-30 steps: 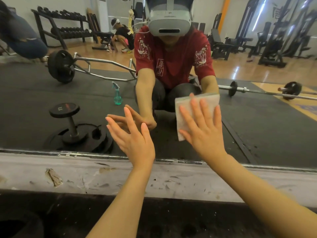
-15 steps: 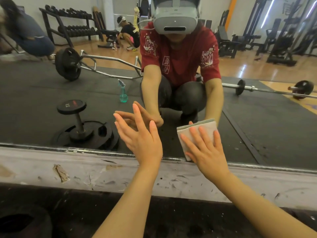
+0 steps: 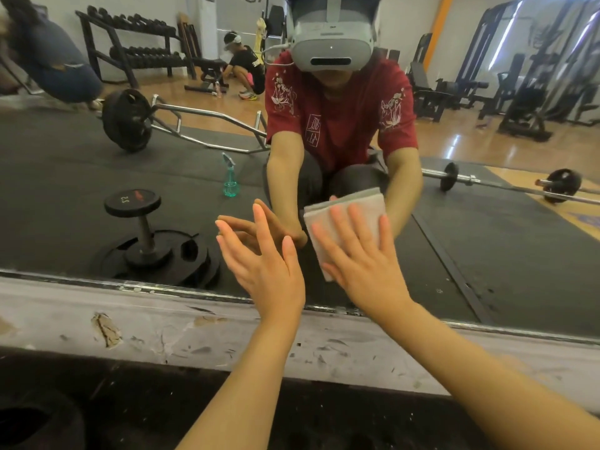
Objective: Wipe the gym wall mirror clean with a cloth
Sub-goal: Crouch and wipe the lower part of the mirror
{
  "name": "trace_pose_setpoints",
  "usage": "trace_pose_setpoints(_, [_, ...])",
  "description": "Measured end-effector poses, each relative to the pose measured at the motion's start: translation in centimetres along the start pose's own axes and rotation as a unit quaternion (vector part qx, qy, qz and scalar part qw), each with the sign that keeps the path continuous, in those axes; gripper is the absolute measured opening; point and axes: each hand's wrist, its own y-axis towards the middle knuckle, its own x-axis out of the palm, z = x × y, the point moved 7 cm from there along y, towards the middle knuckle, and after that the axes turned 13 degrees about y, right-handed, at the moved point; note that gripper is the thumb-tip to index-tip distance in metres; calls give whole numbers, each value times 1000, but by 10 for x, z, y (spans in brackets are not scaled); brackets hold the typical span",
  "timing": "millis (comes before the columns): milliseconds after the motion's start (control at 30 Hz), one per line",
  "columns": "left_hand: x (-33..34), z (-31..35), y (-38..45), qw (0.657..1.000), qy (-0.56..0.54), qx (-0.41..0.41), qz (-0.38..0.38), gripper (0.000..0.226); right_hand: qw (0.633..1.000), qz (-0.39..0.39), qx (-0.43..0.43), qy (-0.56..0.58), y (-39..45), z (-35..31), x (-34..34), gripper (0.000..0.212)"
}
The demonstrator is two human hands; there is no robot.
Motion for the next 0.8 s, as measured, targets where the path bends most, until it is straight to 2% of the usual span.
trace_pose_setpoints(67, [0, -2, 0, 1000, 6, 1, 1, 74, 999, -28, -23, -15, -15, -6, 10, 90])
trace_pose_setpoints(133, [0, -2, 0, 1000, 6, 0, -5, 72, 999, -22, -27, -24, -14, -4, 6, 89])
trace_pose_setpoints(200, [-1, -1, 0, 1000, 5, 3, -9, 70, 999, 6, -25, -25, 2, 2, -7, 82])
trace_pose_setpoints(300, [0, -1, 1, 1000, -3, 1, -9, 67, 998, 60, 32, 15, 39, 17, -32, 72])
trace_pose_setpoints(500, [0, -5, 0, 1000, -29, 10, 8, 61, 995, 83, 55, 27, 50, 15, -29, 65])
trace_pose_setpoints(600, [-1, -11, -1, 999, -27, 32, 9, 60, 997, 61, 30, 29, 31, 0, -8, 65])
trace_pose_setpoints(667, [-2, -17, -2, 999, -29, 39, 14, 59, 999, 20, -6, 26, 7, -19, 12, 66])
trace_pose_setpoints(733, [-6, -27, -1, 999, -31, 17, 26, 61, 1000, -14, -12, 24, -10, -33, 26, 68])
trace_pose_setpoints(800, [-11, -43, 6, 998, -46, -35, 36, 63, 999, -15, 9, 35, -11, -37, 26, 66])
